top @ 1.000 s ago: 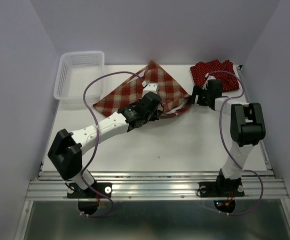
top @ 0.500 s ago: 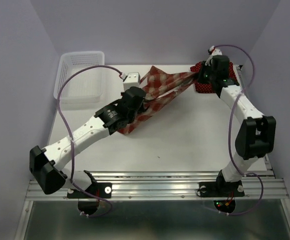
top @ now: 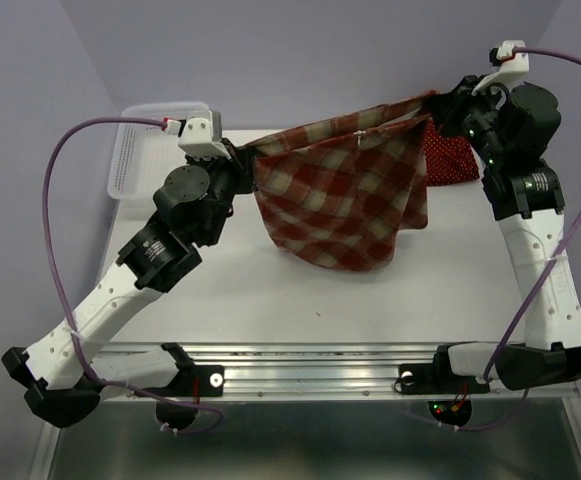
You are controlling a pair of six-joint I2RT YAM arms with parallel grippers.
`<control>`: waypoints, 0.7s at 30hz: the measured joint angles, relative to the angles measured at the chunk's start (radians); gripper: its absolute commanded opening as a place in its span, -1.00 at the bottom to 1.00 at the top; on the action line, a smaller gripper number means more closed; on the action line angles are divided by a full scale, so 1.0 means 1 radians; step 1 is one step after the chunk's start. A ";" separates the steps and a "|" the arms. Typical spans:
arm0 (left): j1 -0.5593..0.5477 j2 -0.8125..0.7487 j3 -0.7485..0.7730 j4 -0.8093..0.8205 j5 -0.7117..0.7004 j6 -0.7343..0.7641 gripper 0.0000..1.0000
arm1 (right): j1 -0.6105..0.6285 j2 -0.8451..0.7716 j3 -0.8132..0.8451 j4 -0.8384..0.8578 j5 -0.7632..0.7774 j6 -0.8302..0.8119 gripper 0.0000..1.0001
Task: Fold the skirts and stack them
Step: Flatten the skirt out
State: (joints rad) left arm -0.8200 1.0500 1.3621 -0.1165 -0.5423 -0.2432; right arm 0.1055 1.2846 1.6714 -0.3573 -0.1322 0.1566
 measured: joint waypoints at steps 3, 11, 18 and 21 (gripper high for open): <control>0.077 0.051 0.005 0.019 0.055 0.018 -1.00 | 0.000 0.047 0.037 -0.028 0.005 -0.014 -0.84; 0.425 0.510 0.390 -0.061 0.340 0.035 -1.00 | 0.000 0.479 0.367 -0.069 -0.069 -0.050 -0.84; 0.509 0.682 0.734 -0.172 0.439 0.087 -1.00 | 0.000 0.693 0.682 -0.060 -0.120 -0.033 -0.78; 0.509 0.595 0.669 -0.122 0.477 0.111 -1.00 | 0.000 0.611 0.610 0.018 -0.130 -0.029 -0.71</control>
State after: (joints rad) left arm -0.3111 1.6455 2.0315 -0.2390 -0.0650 -0.1322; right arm 0.1051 1.8957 2.2810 -0.3393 -0.2626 0.1276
